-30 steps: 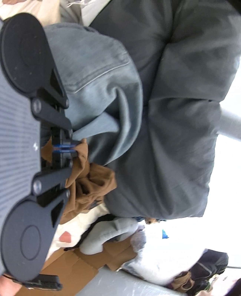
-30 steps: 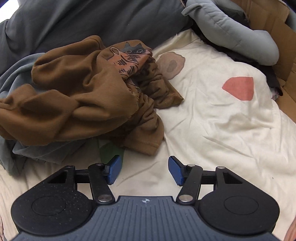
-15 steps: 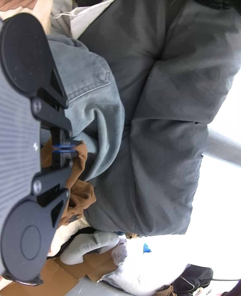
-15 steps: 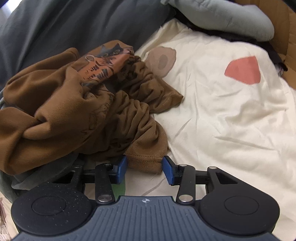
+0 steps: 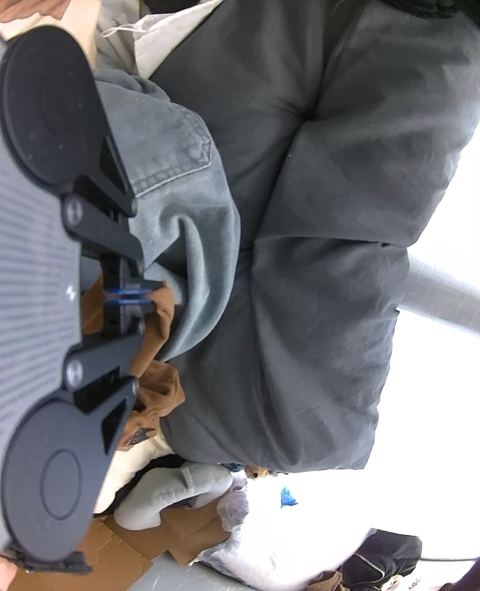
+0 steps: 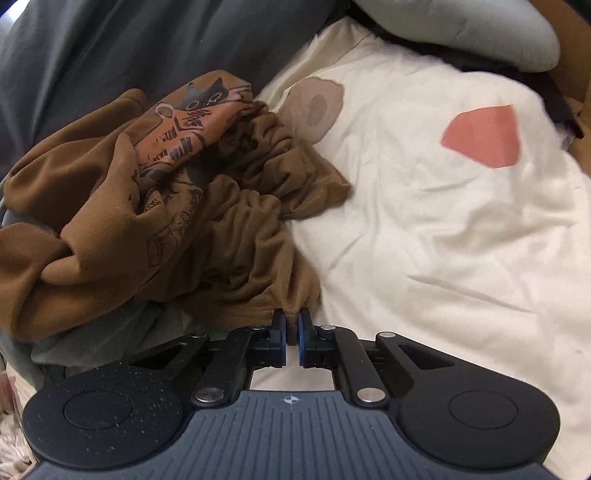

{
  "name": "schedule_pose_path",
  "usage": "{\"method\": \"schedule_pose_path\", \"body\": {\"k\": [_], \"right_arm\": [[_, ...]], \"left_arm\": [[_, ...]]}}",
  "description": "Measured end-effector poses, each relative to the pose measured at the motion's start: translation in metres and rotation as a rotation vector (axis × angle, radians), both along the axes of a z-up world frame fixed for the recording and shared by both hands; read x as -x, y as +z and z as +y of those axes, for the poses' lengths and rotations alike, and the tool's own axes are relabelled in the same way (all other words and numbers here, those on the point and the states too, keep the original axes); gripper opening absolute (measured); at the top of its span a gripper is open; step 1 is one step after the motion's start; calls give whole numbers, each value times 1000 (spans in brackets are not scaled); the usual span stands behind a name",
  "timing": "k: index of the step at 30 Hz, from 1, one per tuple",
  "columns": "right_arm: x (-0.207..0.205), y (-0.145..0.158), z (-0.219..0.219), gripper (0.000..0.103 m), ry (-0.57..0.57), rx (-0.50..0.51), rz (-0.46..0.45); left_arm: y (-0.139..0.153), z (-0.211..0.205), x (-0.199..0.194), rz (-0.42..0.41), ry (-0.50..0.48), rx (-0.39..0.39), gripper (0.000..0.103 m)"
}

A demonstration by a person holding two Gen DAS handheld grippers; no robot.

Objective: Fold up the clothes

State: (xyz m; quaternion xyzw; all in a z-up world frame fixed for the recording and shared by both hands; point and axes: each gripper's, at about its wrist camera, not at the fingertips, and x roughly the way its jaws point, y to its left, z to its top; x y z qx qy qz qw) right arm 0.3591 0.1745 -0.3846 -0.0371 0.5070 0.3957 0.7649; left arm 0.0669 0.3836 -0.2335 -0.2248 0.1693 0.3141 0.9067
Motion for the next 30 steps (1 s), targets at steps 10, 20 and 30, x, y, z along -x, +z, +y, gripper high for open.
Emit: {"method": "schedule_pose_path", "body": {"k": [10, 20, 30], "right_arm": [[-5, 35, -63, 2, -14, 60, -52], [0, 71, -124, 1, -49, 81, -96], [7, 89, -213, 0, -193, 139, -122]], "left_arm": [[-5, -13, 1, 23, -66, 2, 2], [-17, -36, -6, 52, -151, 46, 2], [-42, -79, 0, 143, -293, 153, 2]]}}
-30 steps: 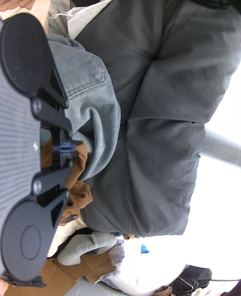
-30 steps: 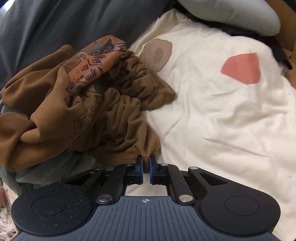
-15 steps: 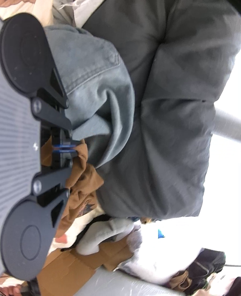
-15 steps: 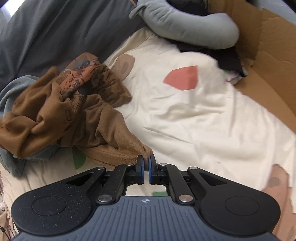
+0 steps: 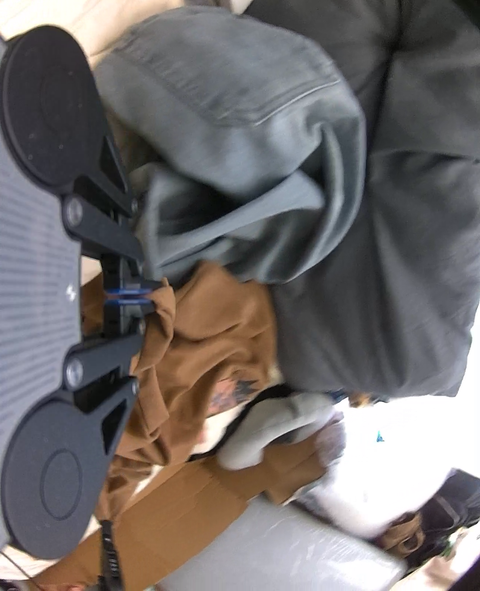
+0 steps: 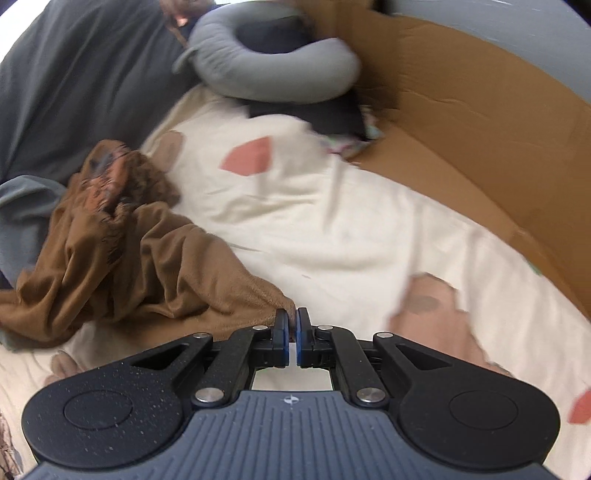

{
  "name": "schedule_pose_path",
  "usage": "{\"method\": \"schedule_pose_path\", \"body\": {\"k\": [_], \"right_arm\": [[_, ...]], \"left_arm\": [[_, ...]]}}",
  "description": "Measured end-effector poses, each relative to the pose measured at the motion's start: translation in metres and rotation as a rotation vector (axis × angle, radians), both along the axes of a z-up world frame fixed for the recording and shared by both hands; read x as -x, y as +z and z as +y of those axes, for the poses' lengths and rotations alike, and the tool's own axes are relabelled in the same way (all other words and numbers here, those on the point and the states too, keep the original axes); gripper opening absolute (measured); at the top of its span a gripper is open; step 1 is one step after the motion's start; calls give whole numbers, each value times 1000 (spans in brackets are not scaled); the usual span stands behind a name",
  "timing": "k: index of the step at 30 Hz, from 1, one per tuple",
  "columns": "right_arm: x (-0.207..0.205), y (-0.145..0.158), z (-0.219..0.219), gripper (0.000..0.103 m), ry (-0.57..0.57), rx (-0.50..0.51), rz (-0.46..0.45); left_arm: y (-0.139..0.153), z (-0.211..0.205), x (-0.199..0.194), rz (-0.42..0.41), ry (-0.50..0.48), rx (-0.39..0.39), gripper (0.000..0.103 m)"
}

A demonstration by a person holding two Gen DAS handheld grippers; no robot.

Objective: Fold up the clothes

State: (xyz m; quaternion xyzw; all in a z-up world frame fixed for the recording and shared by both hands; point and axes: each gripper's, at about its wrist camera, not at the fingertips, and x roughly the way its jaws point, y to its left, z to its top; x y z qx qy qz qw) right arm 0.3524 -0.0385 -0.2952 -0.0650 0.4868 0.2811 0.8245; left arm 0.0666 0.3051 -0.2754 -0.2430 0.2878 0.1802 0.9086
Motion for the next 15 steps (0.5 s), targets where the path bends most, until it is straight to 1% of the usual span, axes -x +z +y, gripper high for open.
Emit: {"method": "schedule_pose_path", "body": {"k": [5, 15], "right_arm": [[7, 8, -45, 0, -71, 22, -14], [33, 25, -120, 0, -145, 45, -25]], "left_arm": [[-7, -21, 8, 50, -61, 42, 2], [-7, -50, 14, 110, -146, 62, 2]]}}
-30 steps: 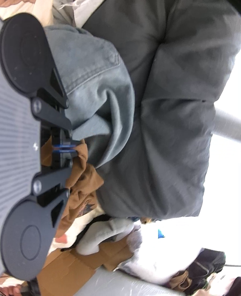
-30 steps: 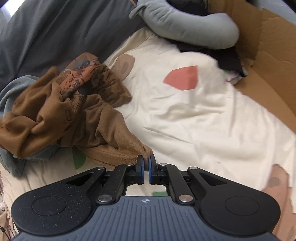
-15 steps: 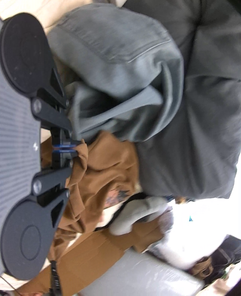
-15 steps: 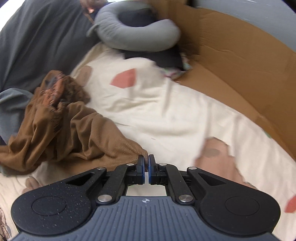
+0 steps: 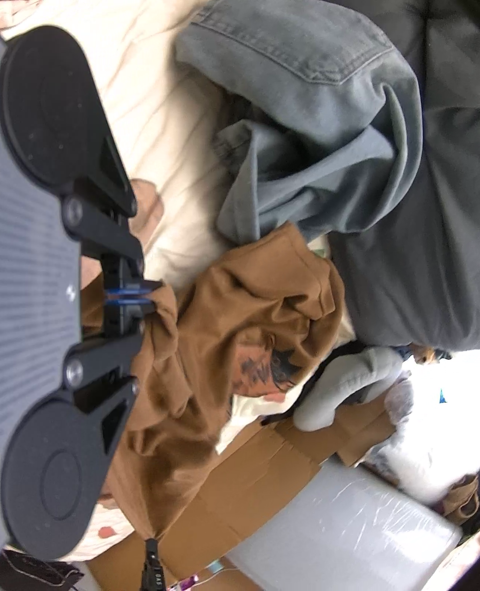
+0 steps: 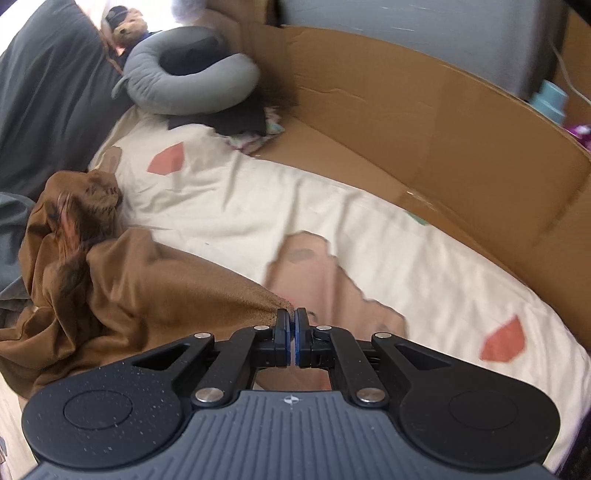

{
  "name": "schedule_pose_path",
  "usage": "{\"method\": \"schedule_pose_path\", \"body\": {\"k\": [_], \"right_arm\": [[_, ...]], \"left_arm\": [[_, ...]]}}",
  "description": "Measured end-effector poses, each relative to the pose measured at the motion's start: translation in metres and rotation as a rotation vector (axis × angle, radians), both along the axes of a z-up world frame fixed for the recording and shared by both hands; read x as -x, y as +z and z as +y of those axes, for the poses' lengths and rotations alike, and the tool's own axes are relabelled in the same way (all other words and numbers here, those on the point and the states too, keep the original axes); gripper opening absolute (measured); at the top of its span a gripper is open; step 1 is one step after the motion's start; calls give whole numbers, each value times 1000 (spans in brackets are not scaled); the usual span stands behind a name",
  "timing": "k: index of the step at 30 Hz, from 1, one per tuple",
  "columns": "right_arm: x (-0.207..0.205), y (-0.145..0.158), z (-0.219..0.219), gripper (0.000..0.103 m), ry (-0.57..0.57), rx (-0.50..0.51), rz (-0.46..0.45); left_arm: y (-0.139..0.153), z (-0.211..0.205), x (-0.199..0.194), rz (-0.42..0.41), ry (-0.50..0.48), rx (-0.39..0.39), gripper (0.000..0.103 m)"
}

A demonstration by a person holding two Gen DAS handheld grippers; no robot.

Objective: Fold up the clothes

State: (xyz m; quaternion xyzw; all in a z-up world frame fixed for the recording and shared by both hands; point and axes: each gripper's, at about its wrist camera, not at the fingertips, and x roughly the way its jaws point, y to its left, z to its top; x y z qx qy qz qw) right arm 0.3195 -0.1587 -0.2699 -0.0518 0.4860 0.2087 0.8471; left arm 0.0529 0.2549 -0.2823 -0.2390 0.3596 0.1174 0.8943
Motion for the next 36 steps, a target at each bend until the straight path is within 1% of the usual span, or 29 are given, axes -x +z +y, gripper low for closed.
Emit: {"method": "schedule_pose_path", "body": {"k": [5, 12, 18, 23, 29, 36], "right_arm": [[16, 4, -38, 0, -44, 1, 7], [48, -3, -89, 0, -116, -10, 45], [79, -10, -135, 0, -215, -29, 81], [113, -17, -164, 0, -269, -43, 109], [158, -25, -193, 0, -330, -60, 164], [216, -42, -214, 0, -385, -54, 271]], "left_arm": [[0, -16, 3, 22, -51, -4, 2], [-4, -34, 6, 66, -118, 2, 2], [-7, -48, 14, 115, -198, -10, 2], [-6, -56, 21, 159, -255, -24, 2], [-7, -63, 29, 214, -306, -41, 2], [-16, -72, 48, 311, -356, -55, 2]]}}
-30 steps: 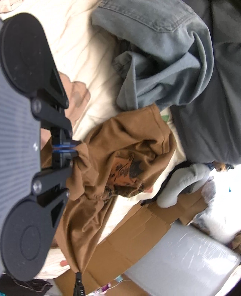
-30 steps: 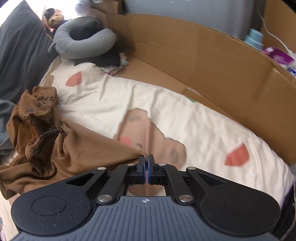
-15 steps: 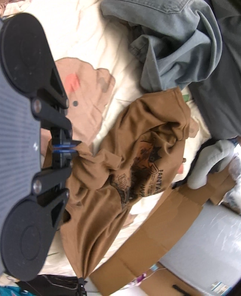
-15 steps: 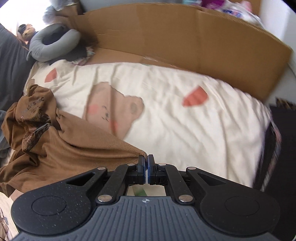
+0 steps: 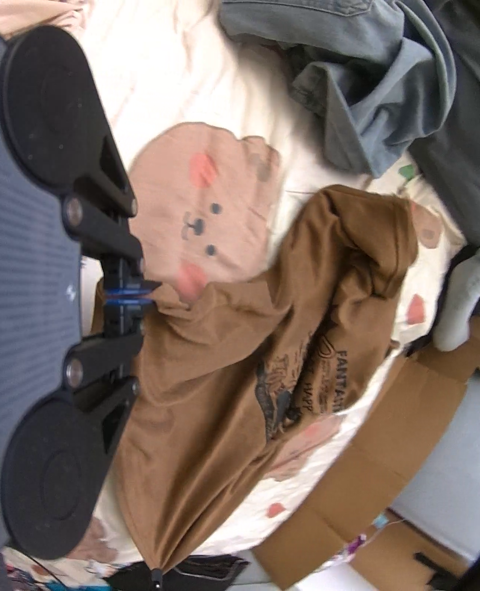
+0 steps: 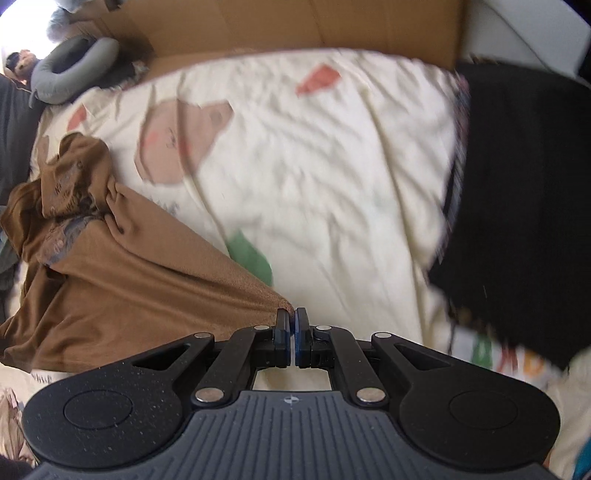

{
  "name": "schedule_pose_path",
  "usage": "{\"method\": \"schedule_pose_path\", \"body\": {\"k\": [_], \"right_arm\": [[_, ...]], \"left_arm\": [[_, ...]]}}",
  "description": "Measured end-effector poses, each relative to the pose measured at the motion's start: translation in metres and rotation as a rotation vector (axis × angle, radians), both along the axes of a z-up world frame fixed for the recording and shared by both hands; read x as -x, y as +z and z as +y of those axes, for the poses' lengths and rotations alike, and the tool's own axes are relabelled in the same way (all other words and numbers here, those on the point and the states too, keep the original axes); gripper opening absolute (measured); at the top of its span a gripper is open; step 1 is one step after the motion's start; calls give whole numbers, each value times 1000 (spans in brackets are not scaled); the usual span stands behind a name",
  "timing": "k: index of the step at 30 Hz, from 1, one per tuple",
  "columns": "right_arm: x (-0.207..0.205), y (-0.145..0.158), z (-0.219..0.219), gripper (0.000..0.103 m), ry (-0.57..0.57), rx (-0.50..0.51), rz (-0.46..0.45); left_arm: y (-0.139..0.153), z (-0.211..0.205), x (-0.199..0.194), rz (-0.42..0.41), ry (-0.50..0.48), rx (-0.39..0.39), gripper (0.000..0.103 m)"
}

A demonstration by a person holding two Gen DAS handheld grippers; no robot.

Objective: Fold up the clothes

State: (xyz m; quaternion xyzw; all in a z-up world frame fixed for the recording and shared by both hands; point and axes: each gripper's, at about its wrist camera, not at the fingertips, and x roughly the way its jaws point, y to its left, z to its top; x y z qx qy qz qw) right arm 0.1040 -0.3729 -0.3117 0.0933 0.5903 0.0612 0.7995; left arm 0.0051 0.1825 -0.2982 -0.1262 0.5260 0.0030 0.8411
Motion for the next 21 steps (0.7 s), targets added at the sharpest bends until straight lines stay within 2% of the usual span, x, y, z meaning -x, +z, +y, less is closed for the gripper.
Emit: {"method": "schedule_pose_path", "body": {"k": [7, 10, 15, 21], "right_arm": [[48, -13, -31, 0, -93, 61, 104], [59, -13, -37, 0, -87, 57, 91], [40, -9, -27, 0, -59, 5, 23], [-3, -10, 8, 4, 54, -91, -55]], "left_arm": [[-5, 0, 22, 94, 0, -16, 2], [-4, 3, 31, 125, 9, -34, 2], [-1, 15, 48, 174, 49, -64, 2], [3, 29, 65, 227, 73, -114, 2]]}}
